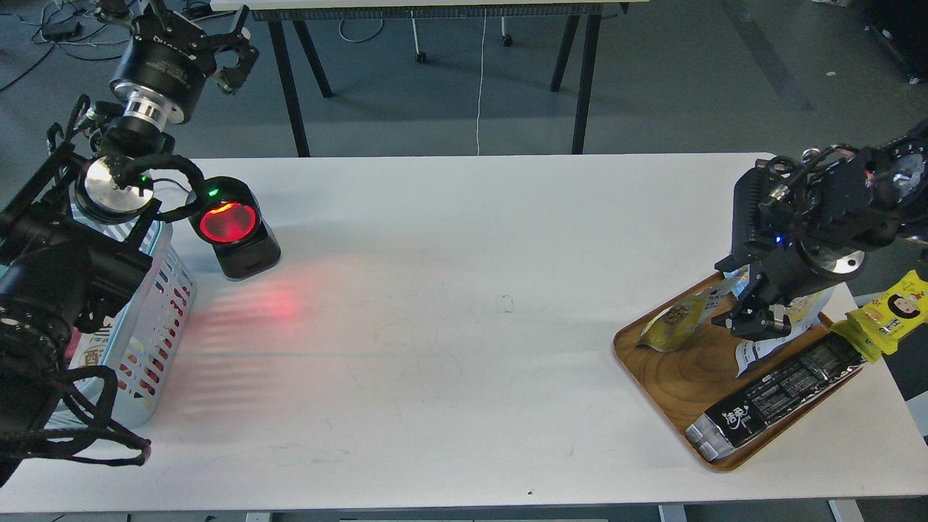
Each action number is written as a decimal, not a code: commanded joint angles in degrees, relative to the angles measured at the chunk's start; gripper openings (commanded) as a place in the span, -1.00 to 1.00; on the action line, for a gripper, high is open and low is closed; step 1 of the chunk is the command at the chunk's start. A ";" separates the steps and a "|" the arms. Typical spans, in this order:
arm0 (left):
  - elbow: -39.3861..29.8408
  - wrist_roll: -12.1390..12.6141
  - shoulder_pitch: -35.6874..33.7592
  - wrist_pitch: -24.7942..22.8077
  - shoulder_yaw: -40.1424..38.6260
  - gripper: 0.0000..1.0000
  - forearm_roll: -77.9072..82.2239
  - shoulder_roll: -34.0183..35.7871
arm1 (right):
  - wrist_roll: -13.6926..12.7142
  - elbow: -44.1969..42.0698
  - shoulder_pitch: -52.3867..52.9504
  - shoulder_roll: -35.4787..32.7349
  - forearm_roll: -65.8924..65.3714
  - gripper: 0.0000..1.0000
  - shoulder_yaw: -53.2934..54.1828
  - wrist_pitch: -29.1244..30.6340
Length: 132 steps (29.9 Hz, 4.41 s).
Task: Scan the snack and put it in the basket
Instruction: 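Reach the right gripper to the tray and grasp the yellow snack bag, then carry the yellow snack bag with the right gripper toward the table center, then release the bag upright on the table and lift the right gripper away, then reach the left gripper to the standing bag and grasp it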
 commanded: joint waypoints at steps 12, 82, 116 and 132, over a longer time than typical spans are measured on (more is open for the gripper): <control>0.11 0.14 0.00 0.00 0.00 0.99 0.18 0.08 | 0.01 -3.29 -3.63 0.99 -0.01 -0.51 3.06 -1.83; 0.02 -0.12 1.06 0.00 0.00 0.99 1.50 2.45 | 0.01 -18.68 -4.51 35.36 20.65 -0.37 15.45 -4.91; -30.71 1.55 -19.51 0.00 23.38 0.96 48.31 22.40 | 0.01 -29.29 -27.36 3.98 79.06 0.98 47.97 -3.42; -52.45 1.28 -21.53 0.00 29.25 0.91 99.65 14.15 | 0.01 -47.68 -42.11 6.89 124.43 0.98 57.19 11.23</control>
